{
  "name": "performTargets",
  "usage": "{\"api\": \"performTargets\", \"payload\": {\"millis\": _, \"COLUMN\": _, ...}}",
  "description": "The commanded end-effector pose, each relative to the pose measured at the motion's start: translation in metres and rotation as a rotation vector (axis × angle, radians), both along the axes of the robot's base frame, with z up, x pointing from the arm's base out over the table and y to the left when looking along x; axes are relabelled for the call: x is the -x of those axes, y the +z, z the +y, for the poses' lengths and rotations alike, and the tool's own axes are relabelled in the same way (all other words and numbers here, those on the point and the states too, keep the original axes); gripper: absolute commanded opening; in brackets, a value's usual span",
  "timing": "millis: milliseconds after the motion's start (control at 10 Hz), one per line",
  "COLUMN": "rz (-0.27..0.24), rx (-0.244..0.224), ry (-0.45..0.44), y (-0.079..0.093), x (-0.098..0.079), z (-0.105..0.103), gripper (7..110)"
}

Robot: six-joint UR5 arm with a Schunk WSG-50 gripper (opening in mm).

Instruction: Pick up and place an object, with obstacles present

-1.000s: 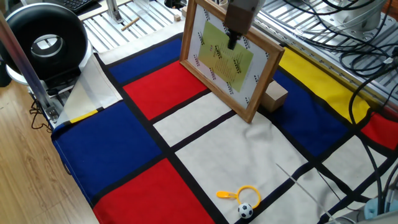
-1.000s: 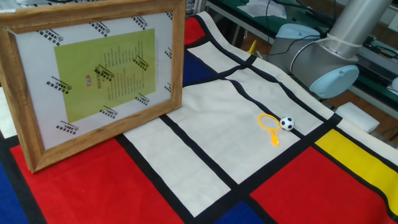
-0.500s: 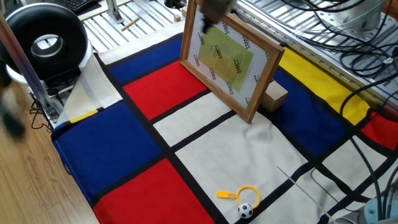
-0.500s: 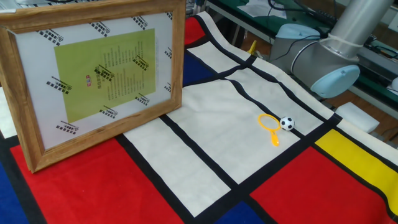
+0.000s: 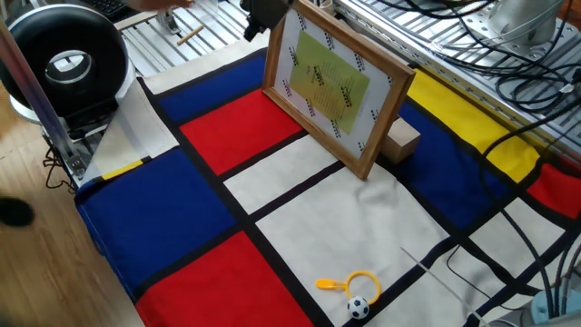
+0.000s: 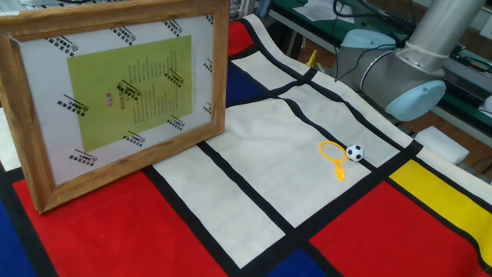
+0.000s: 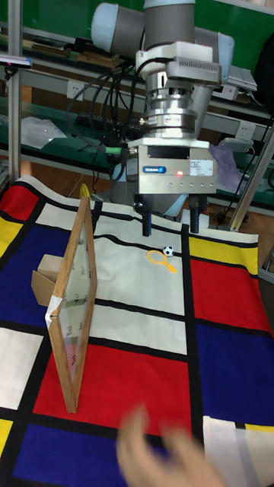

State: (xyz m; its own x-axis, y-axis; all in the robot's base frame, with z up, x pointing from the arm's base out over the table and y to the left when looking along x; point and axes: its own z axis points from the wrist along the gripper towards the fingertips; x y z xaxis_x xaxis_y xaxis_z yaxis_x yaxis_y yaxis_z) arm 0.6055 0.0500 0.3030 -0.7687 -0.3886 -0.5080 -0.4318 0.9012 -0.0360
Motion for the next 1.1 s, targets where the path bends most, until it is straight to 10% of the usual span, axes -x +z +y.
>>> {"api": "performTargets", "payload": {"millis": 0, "rz": -0.061, "rx": 0.096, "ry": 0.054, "y": 0.001, "x": -0.022, "z": -0.018, "gripper": 66}}
{"api": "performTargets", "payload": {"millis": 100, "rz": -0.098, "rx": 0.091, "ry": 0.099, "y": 0.001, "x": -0.033, "z": -0.009, "gripper": 22}}
{"api": "performTargets", "payload": {"millis": 400, "rz": -0.108, "rx": 0.081, "ry": 0.123, "y": 0.009, "x": -0.024, "z": 0.003, "gripper": 22}}
{"api": "performTargets", "payload": {"millis": 500, "rz": -0.086, "rx": 0.085, "ry": 0.114, "y": 0.009, "x": -0.015, "z": 0.002, "gripper": 44}}
{"api": "performTargets", "payload": {"millis": 1000, "rz": -0.085, "rx": 0.068, "ry": 0.119, "y": 0.008, "x": -0.017, "z": 0.006, "gripper": 44}}
